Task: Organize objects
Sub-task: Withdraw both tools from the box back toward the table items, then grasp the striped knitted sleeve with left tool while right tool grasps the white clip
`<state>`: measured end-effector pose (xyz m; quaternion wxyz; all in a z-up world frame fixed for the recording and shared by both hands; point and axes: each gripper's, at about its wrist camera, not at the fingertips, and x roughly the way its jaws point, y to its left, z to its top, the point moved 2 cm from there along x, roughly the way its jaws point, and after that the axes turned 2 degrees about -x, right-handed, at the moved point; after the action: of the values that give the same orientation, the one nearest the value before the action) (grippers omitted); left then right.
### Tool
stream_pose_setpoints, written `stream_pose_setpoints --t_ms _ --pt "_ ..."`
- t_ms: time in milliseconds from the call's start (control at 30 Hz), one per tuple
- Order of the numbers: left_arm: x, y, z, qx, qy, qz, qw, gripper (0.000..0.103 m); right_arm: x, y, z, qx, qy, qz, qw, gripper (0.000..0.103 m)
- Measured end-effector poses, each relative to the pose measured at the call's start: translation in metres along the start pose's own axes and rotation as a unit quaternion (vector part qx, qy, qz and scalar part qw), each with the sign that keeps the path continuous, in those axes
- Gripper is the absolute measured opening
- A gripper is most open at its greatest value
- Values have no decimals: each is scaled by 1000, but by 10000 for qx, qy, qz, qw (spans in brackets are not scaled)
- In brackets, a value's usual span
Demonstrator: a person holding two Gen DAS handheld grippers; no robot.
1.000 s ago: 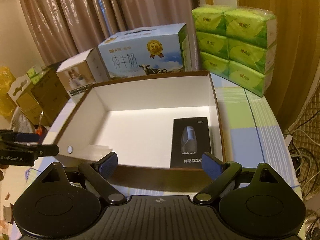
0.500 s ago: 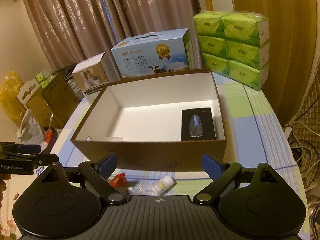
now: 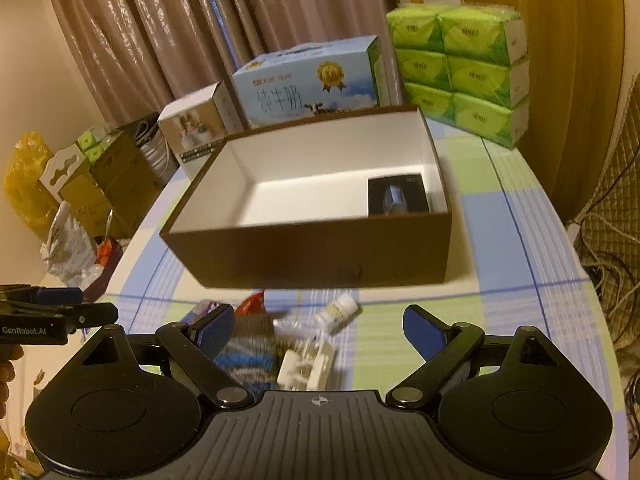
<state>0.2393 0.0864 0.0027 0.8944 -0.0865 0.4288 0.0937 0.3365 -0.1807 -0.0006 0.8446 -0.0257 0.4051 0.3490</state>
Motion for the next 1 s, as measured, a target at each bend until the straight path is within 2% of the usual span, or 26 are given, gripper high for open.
stream_pose_setpoints --t_ms 400,1000 --pt "0 -13 -31 3 203 -168 9997 79 2 9 -36 26 365 5 9993 89" --pt "11 -19 -55 -12 372 -256 9990 79 19 16 -60 -30 669 -16 9978 88"
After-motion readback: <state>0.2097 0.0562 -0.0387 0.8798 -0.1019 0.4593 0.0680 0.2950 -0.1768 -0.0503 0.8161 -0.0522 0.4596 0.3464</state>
